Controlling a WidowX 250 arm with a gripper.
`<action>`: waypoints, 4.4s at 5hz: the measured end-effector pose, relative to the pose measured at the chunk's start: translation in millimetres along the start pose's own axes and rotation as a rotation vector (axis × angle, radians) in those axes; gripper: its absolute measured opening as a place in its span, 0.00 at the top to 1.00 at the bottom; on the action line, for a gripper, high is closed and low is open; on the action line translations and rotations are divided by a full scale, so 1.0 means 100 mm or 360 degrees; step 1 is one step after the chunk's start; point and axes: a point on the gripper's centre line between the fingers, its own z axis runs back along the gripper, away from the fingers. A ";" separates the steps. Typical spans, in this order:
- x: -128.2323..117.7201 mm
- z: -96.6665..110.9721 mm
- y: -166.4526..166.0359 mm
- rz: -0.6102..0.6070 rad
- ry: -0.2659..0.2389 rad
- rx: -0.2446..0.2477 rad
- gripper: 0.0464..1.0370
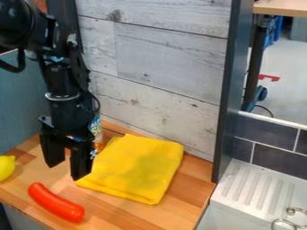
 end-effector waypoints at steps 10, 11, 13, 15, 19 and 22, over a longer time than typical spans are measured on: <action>-0.36 -0.57 0.43 0.1935 -0.0452 0.0013 0.04; -0.31 -0.56 0.46 0.2008 -0.0517 -0.0005 0.04; -0.24 -0.62 0.44 0.2169 -0.0611 -0.0099 0.04; -0.26 -0.84 0.45 0.2323 -0.0495 -0.0069 0.04; 0.32 0.06 0.35 0.1274 -0.0207 0.0235 0.49; 1.05 0.02 -0.68 0.0067 -0.0215 0.0130 0.49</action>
